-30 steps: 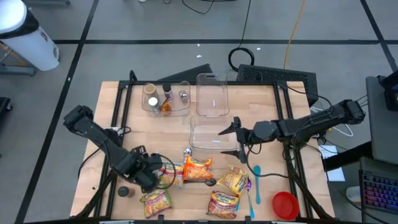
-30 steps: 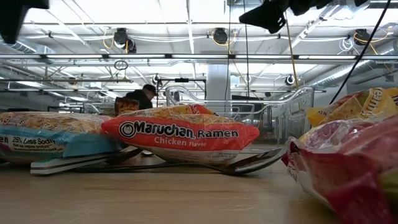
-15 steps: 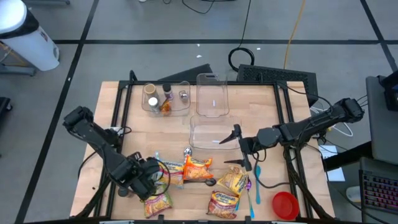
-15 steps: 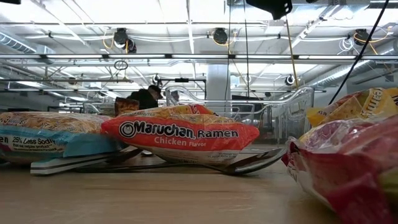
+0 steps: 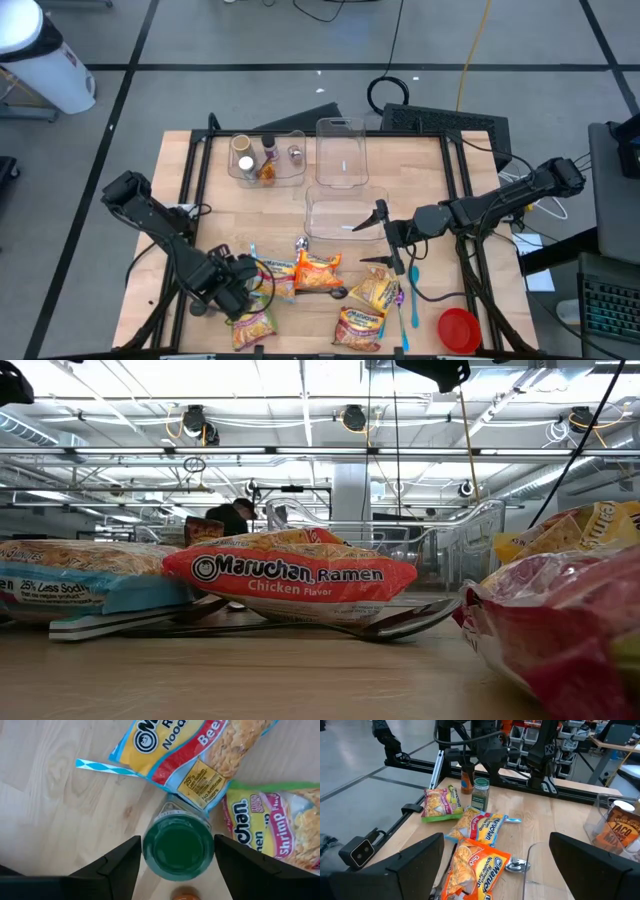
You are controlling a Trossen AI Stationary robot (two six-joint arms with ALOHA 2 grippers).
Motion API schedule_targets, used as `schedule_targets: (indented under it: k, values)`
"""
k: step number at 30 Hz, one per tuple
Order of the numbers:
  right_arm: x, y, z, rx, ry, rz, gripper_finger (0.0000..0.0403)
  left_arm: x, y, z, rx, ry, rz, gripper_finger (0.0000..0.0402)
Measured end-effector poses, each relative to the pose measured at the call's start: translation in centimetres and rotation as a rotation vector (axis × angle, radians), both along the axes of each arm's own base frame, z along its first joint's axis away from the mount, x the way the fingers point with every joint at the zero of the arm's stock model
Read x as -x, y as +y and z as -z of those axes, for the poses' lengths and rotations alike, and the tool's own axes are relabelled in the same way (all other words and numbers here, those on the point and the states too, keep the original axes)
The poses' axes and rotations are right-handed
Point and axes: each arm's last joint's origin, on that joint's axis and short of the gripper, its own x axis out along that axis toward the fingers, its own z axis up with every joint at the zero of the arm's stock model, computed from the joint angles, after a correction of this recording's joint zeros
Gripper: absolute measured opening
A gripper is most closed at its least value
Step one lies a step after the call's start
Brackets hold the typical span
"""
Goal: Pick & Place Food Item
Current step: Put the green seasoning bottle into the top left transparent container
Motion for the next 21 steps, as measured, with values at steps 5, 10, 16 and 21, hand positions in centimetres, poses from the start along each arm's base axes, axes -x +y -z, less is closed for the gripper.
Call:
schedule_targets:
  k: [5, 10, 16, 21]
  values:
    - [0.00, 0.00, 0.00, 0.000, 0.000, 0.000, 0.0357, -0.20, -0.07, -0.01, -0.008, -0.033, 0.010, 0.0255]
    - [0.00, 0.00, 0.00, 0.000, 0.000, 0.000, 0.0357, -0.21, -0.06, -0.02, -0.012, -0.038, 0.010, 0.0255]
    - [0.00, 0.00, 0.00, 0.000, 0.000, 0.000, 0.0357, -0.22, -0.05, -0.02, -0.015, -0.041, 0.009, 0.0255]
    - [0.00, 0.00, 0.00, 0.000, 0.000, 0.000, 0.0357, -0.21, -0.06, -0.01, -0.011, -0.038, 0.007, 0.0233]
